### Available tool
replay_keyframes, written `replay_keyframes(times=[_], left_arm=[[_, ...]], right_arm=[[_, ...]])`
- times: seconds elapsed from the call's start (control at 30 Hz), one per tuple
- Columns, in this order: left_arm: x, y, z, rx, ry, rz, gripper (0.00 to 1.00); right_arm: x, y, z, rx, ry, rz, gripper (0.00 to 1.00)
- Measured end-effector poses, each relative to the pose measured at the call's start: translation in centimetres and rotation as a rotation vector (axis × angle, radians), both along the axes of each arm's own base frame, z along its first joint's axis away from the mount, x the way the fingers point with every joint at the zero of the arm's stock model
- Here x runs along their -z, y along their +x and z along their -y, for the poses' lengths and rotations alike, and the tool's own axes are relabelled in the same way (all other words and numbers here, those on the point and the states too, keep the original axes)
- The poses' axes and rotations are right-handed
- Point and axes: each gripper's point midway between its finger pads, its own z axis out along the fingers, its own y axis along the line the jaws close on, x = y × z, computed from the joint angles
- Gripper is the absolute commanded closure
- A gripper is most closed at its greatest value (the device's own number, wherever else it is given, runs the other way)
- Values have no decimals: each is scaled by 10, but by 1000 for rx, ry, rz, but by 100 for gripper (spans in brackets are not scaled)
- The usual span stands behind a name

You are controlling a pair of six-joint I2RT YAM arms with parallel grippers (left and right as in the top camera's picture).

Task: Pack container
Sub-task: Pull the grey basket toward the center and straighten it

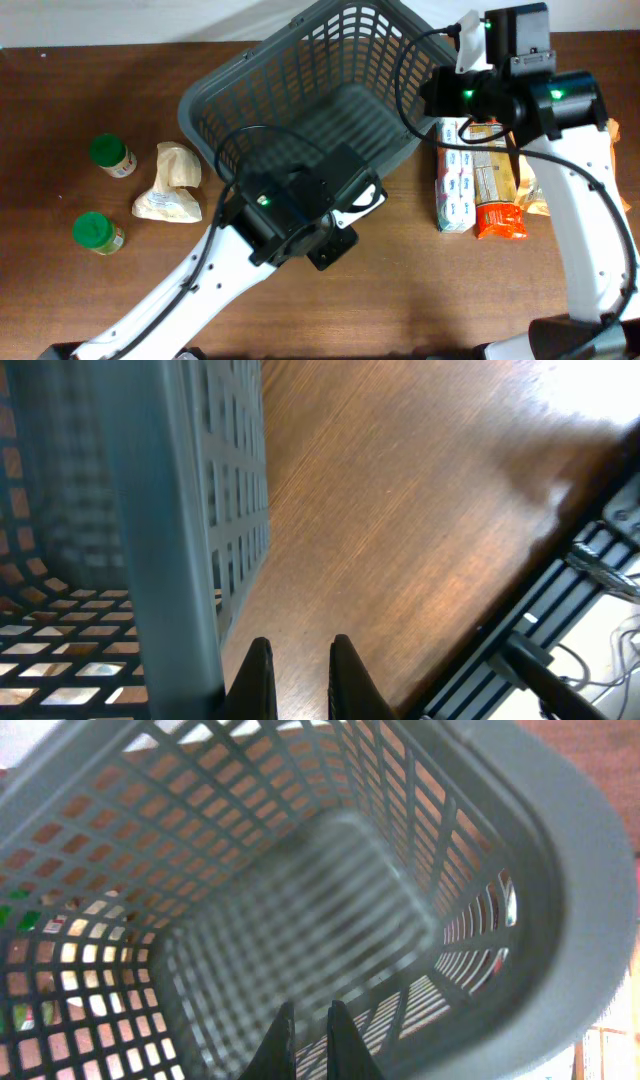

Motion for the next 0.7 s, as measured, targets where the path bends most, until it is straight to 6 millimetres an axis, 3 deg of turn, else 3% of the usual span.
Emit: replay_keyframes(times=[0.2, 0.43, 0.7], left_arm=[[7, 9, -4, -14, 60, 27, 98], [7, 17, -13, -43, 91, 56, 98], [6, 52, -56, -211, 111, 65, 98]], right_arm=[[23, -3, 4, 15, -28, -90, 96], [31, -19, 13, 44, -99, -157, 96], [42, -36, 22, 59, -145, -235, 96]])
